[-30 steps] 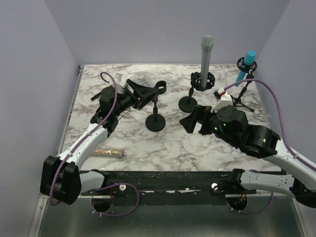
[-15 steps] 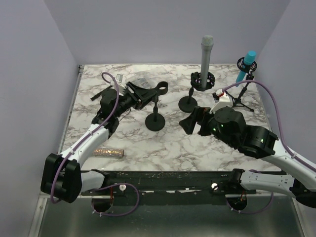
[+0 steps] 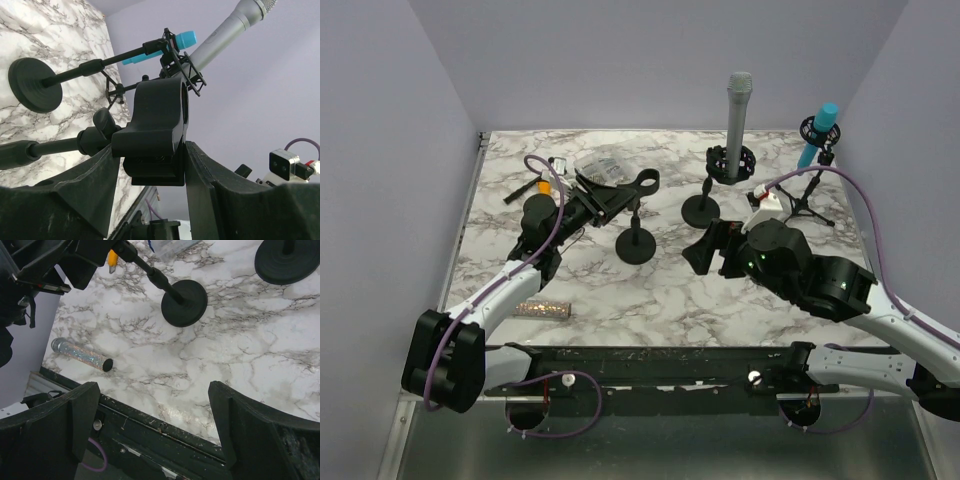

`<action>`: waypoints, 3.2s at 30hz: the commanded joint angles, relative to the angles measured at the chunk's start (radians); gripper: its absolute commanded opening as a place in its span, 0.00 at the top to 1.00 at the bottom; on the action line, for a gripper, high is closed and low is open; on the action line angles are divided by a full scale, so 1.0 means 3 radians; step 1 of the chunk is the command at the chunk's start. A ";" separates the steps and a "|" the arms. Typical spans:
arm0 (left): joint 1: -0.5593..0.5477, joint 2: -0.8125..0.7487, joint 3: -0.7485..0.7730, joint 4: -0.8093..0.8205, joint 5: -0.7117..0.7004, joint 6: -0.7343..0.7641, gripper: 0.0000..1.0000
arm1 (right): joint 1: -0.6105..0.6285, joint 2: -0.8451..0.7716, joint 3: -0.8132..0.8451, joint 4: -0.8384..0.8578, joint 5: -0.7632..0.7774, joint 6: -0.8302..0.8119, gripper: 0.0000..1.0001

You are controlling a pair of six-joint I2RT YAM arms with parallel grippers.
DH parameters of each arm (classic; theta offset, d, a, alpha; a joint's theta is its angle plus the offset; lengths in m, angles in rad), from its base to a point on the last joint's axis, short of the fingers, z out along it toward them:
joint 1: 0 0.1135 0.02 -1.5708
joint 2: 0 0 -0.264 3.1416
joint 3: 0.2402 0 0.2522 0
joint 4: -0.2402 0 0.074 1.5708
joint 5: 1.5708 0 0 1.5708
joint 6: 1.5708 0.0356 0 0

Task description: Remove the microphone from the stand

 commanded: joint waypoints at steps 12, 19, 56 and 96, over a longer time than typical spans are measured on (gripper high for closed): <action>-0.0006 0.0498 -0.0239 -0.0654 -0.0052 0.0746 0.88 | 0.0012 -0.0023 -0.0144 -0.0012 0.0081 0.0116 0.00; -0.0006 0.0502 -0.0308 -0.0831 -0.0213 0.0934 0.90 | 0.0016 -0.0052 -0.0189 -0.0022 0.0090 0.0144 0.00; 0.0599 0.0567 0.0077 -0.0716 0.0389 0.0767 0.23 | 0.0013 0.0373 0.0320 -0.0400 0.0971 -0.0414 0.00; 0.0063 -0.1734 -0.0076 -0.2473 0.0776 0.1668 0.01 | -0.1947 0.2246 0.2321 0.0361 -0.0191 -0.1890 0.24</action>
